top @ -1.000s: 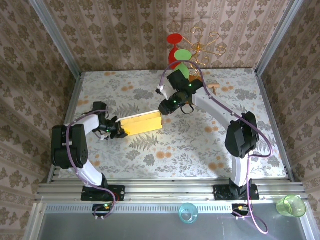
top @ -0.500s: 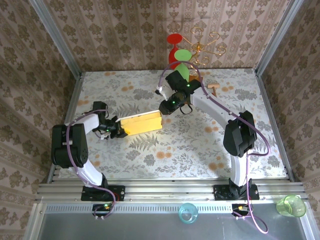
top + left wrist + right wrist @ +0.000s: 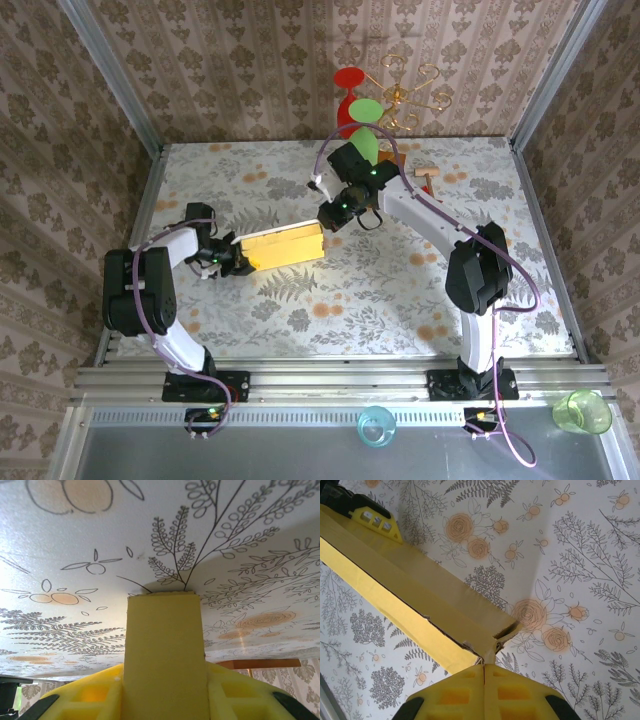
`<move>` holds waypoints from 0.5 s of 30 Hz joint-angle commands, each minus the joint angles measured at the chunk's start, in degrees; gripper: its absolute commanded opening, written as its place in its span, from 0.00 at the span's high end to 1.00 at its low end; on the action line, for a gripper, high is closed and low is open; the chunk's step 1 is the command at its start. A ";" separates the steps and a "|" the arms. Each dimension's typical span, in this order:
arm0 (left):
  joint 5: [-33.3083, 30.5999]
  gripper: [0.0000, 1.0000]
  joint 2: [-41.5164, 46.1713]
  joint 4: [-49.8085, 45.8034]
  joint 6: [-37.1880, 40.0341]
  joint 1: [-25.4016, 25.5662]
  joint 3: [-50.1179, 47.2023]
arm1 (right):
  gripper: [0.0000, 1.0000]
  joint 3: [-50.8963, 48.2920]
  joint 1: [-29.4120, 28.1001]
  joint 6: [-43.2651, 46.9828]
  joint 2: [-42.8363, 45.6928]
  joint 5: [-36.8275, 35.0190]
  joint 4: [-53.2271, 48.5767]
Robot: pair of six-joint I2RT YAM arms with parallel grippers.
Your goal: Fold the paper box
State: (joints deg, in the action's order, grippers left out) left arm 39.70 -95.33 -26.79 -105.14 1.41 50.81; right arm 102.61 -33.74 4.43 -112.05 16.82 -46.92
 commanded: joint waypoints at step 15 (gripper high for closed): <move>-4.02 0.86 -2.30 -2.15 0.03 -0.29 -0.08 | 1.00 -9.16 -3.62 -15.92 5.36 -8.60 7.56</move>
State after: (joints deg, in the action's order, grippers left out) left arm 39.86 -95.66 -26.72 -105.16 1.39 50.94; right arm 96.25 -36.80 -6.70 -108.22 10.33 -40.88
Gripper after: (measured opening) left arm 0.335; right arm 0.043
